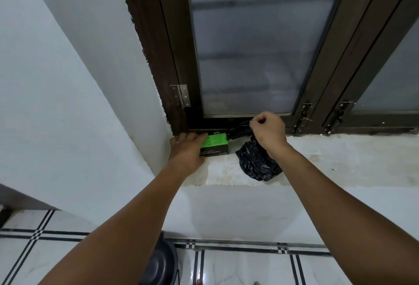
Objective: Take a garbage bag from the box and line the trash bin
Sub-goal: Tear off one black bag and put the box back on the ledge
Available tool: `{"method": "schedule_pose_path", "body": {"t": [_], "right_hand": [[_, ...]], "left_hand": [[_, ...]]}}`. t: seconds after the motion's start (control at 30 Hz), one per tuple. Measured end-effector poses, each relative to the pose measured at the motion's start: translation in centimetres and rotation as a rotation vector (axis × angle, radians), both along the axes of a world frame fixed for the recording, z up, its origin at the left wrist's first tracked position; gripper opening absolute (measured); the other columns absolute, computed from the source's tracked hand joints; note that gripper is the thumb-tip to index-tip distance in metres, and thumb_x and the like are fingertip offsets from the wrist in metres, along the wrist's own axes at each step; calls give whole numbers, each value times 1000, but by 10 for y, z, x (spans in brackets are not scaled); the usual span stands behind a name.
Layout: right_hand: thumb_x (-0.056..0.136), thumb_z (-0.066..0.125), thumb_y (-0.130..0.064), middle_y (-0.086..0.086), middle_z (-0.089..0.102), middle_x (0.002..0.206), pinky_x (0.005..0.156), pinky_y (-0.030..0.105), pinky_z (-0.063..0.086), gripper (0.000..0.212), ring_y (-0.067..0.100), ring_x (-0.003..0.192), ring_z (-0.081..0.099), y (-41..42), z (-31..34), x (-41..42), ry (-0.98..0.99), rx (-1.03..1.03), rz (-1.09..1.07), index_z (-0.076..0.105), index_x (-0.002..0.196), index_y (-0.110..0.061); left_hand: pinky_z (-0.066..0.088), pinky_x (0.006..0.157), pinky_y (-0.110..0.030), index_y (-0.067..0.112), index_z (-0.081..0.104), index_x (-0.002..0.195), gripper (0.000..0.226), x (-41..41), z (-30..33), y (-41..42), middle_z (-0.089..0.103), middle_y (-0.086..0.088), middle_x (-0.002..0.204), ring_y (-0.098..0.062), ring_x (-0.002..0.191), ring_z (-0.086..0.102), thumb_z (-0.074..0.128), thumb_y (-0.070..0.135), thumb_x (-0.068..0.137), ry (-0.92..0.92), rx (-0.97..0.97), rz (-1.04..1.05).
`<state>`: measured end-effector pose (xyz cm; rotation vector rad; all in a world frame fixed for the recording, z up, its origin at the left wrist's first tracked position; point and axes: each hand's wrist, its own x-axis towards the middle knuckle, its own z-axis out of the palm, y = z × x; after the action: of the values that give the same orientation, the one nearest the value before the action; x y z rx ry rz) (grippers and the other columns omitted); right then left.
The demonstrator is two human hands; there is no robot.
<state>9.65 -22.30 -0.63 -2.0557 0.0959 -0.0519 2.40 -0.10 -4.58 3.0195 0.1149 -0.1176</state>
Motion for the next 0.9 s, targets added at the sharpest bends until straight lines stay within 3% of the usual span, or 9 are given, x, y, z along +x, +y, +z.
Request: {"method": "schedule_pose_path", "body": {"t": [0.17,0.3,0.43,0.53,0.63,0.8,0.9], "right_hand": [[90,62,-13,-7,62,77,56,15,40,8,4,66,55,-3,6,3,-76,-37,-18,68,85,-11],[85,68,-15,-3,66,79,62,25,46,7,13,72,59,2,8,7,-25,13,33,67,79,-19],[86,78,-14,6,65,88,58,27,49,21,20,72,62,17,9,5,114,228,234,58,86,-20],[94,67,-12,6,66,94,55,24,46,12,16,74,63,23,16,4,159,257,282,59,91,-20],[100,47,-4,8,66,99,50,20,46,21,14,74,65,21,21,4,205,341,296,62,93,-17],[92,72,-16,4,64,100,79,22,47,7,13,89,60,21,13,5,-59,10,358,74,97,-21],[78,84,-37,1,51,110,92,27,43,34,14,105,47,23,16,8,-203,-154,189,70,106,-25]], "left_hand": [[44,104,-41,28,50,151,61,0,-2,3,55,-5,143,-30,130,47,71,28,93,-56,-81,25],[49,102,-38,24,58,142,59,-2,-1,1,59,-6,138,-29,127,54,79,17,88,-163,-396,26],[47,96,-31,22,58,139,59,1,8,-8,61,-6,133,-23,121,58,83,14,87,-207,-561,27],[50,96,-32,22,58,137,58,4,12,-9,62,-5,131,-22,120,59,84,12,86,-234,-606,53],[50,101,-33,23,55,145,65,2,13,-4,61,-2,138,-21,126,58,84,16,87,-214,-642,105],[48,92,-28,19,63,137,55,1,13,-7,63,-7,127,-23,115,61,85,18,87,-242,-630,99],[48,89,-29,19,64,134,54,0,11,-7,63,-6,124,-21,111,61,86,19,85,-256,-677,139]]}}
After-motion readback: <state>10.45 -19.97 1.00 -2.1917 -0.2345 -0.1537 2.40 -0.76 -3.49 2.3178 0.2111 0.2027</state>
